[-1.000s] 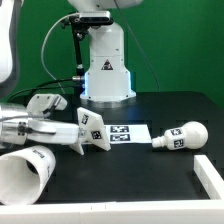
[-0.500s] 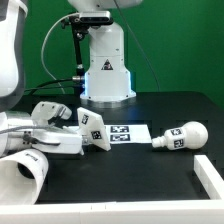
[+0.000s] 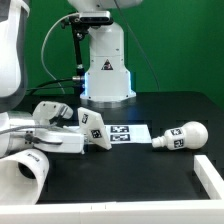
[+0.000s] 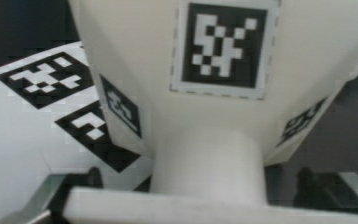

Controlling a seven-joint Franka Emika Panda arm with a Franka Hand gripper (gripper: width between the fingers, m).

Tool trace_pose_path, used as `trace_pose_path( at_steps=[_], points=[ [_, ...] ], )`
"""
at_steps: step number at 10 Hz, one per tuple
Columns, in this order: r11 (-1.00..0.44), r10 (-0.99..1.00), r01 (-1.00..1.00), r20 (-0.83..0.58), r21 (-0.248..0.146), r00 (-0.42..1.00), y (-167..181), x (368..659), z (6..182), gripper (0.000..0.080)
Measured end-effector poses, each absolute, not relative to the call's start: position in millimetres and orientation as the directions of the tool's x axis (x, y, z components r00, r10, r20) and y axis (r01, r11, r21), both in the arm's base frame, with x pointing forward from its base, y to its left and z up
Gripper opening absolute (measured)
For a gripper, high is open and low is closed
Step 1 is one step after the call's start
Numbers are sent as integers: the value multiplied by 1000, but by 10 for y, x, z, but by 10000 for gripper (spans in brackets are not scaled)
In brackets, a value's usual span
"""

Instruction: Assemble lamp

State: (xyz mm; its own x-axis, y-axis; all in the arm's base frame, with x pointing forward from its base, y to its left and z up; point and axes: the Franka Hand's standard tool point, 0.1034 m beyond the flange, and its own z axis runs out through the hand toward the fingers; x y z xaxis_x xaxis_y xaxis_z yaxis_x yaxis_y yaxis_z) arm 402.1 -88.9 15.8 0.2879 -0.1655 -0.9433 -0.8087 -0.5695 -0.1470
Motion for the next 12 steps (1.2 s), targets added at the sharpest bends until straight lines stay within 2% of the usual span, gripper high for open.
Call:
trace_pose_path(
  at_steps=[1, 2, 5, 6, 7, 9, 10, 11, 12],
  points=[
    [-572, -164, -806, -943, -149, 290, -874, 4030, 167, 530],
    [-584, -152, -795, -941, -162, 302, -819, 4081, 281, 530],
    [-607, -138, -767, -922, -209, 361, -728, 4297, 772, 530],
    [-615, -146, -757, -911, -221, 385, -710, 4346, 829, 530],
    [-618, -190, -753, -886, -226, 422, -720, 4379, 773, 530],
    [-641, -296, -734, -809, -226, 508, -717, 4484, 787, 530],
    [-685, -326, -691, -751, -231, 574, -626, 4612, 918, 530],
    [-712, -339, -657, -698, -247, 631, -505, 4821, 1157, 530],
    [-748, -367, -603, -584, -278, 724, -396, 5129, 1329, 530]
  ],
)
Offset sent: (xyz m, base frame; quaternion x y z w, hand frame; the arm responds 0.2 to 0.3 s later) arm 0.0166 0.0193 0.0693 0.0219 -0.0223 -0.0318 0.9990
